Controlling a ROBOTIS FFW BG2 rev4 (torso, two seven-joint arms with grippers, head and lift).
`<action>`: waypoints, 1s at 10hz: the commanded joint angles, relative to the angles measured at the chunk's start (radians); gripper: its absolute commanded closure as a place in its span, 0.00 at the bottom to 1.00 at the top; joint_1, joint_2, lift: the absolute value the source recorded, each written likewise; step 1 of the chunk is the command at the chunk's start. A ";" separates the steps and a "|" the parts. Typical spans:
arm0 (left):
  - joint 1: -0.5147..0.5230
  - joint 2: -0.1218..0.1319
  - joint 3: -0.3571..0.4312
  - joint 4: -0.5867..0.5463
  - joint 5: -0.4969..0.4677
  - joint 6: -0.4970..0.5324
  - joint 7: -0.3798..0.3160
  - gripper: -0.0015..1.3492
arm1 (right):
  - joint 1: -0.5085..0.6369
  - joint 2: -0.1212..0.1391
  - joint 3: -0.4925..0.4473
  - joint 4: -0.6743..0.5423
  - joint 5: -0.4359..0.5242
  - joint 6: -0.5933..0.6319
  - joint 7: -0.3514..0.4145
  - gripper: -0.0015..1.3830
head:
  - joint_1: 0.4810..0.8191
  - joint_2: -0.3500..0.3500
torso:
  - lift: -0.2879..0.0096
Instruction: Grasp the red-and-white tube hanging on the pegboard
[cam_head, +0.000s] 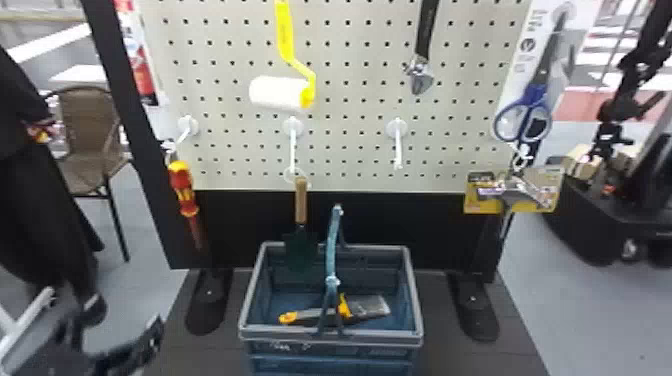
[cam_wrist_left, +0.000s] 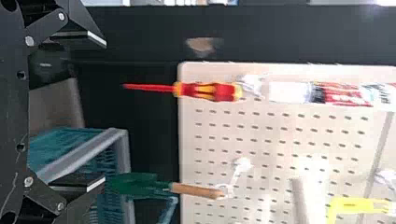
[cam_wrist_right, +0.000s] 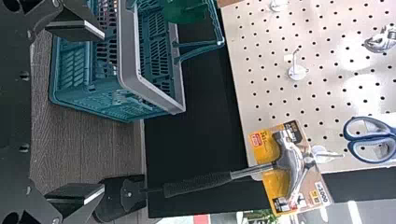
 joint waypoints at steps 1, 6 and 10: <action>-0.114 0.025 0.012 -0.049 -0.011 0.090 -0.024 0.20 | 0.000 0.001 -0.001 0.000 0.001 0.002 0.000 0.11 | 0.20 0.50 | 0.63; -0.438 0.202 0.032 0.001 0.035 0.319 -0.100 0.13 | -0.006 0.001 0.001 0.000 0.004 0.002 0.002 0.11 | 0.20 0.50 | 0.63; -0.702 0.319 -0.048 0.113 0.142 0.444 -0.133 0.13 | -0.013 0.001 0.001 0.000 0.005 0.005 0.003 0.11 | 0.20 0.50 | 0.63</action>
